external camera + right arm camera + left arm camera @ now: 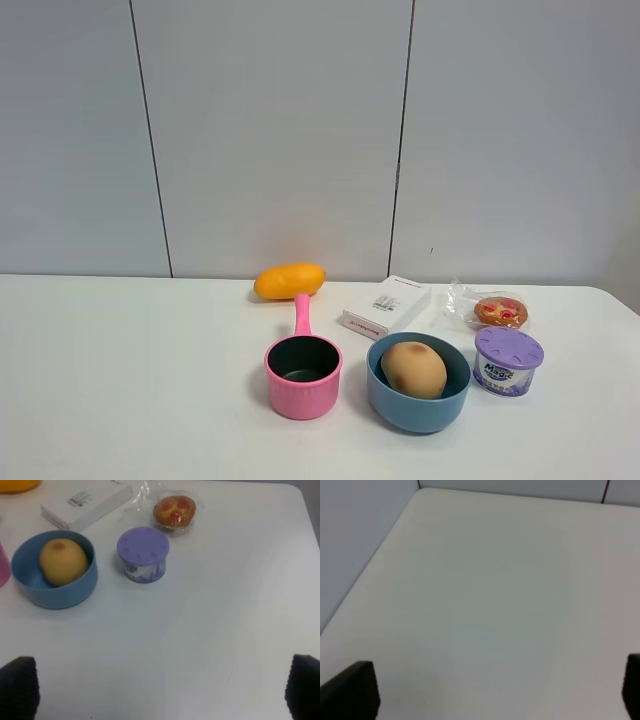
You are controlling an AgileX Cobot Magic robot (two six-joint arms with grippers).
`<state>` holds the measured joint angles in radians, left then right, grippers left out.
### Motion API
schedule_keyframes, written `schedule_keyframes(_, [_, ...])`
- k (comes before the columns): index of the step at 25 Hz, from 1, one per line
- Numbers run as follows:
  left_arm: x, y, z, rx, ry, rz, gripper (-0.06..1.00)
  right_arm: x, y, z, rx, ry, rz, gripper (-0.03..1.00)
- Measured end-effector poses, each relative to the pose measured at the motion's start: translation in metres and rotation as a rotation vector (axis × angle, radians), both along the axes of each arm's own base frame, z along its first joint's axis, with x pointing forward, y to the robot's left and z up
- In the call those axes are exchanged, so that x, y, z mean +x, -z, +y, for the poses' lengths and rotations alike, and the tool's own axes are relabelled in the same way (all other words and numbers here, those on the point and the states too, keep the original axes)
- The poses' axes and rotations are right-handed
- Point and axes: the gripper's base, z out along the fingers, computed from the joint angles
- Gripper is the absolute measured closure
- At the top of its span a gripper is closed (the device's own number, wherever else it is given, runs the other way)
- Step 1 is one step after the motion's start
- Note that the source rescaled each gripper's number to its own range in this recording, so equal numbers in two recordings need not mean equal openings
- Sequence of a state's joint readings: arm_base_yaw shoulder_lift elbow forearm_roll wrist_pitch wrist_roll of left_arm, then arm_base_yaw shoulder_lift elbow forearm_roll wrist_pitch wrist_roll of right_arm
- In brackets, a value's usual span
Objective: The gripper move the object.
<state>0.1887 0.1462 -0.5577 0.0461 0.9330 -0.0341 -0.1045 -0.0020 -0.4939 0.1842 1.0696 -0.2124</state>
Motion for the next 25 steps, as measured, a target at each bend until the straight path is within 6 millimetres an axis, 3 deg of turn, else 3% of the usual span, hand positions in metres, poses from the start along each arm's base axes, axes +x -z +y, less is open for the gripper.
schedule_keyframes(19, [-0.025,0.016,-0.010,-0.062,0.037,-0.010,-0.05,0.000,0.000,0.000,0.000,0.000,0.000,-0.03])
schedule_keyframes(25, [-0.023,0.024,-0.010,-0.067,0.039,0.011,-0.05,0.000,0.000,0.000,0.000,0.000,0.000,-0.03])
